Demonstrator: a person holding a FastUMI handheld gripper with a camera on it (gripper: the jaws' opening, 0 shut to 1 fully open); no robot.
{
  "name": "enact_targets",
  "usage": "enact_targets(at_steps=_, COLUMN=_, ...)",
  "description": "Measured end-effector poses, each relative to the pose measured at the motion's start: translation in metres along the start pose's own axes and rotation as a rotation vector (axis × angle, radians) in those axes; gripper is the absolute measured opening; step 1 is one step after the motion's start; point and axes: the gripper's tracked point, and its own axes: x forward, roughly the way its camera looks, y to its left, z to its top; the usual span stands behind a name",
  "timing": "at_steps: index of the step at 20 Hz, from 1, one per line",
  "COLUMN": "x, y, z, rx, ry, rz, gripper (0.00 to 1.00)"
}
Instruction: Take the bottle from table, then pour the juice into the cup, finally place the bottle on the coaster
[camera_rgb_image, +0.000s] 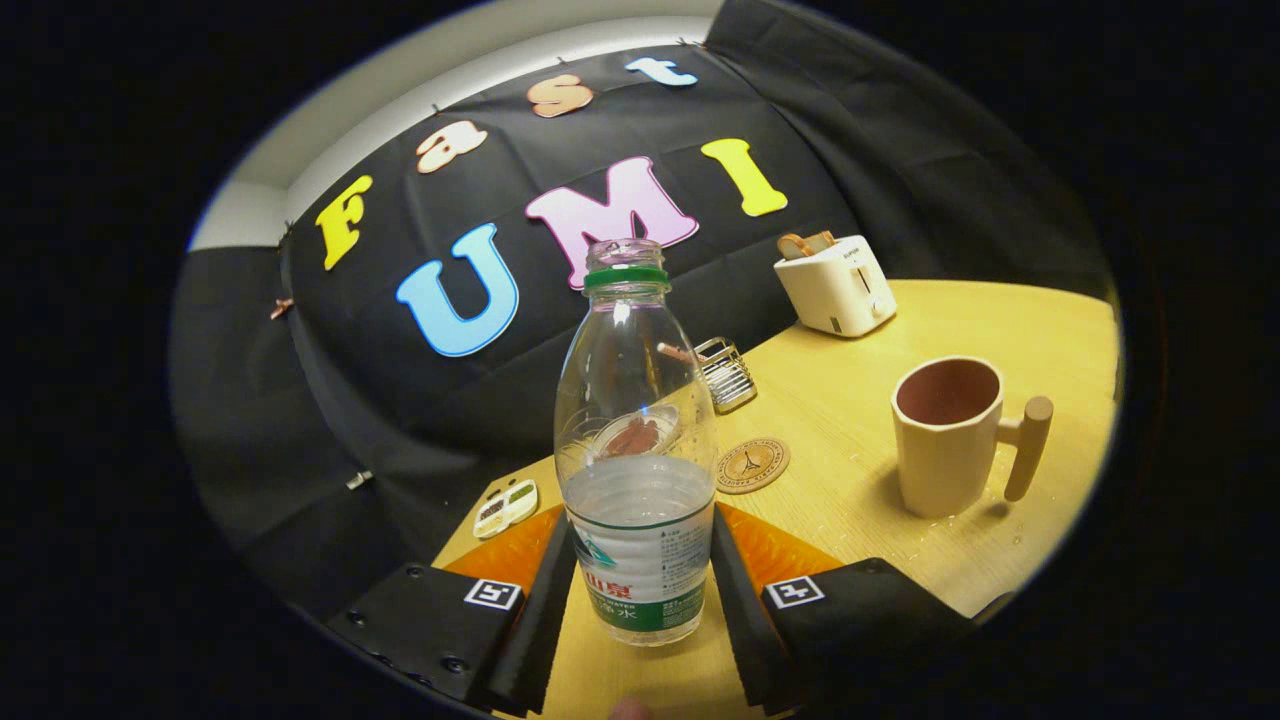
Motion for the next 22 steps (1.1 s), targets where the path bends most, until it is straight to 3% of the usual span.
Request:
enact_targets(at_steps=6, x=0.005, y=-0.012, z=0.006, rx=0.243, ry=0.040, rz=0.026, gripper=0.73)
enact_targets(at_steps=12, x=0.006, y=-0.026, z=0.018, rx=0.530, ry=-0.003, rz=0.043, gripper=0.73)
enact_targets(at_steps=22, x=0.005, y=-0.051, z=0.019, rx=0.842, ry=-0.009, rz=0.050, gripper=0.73)
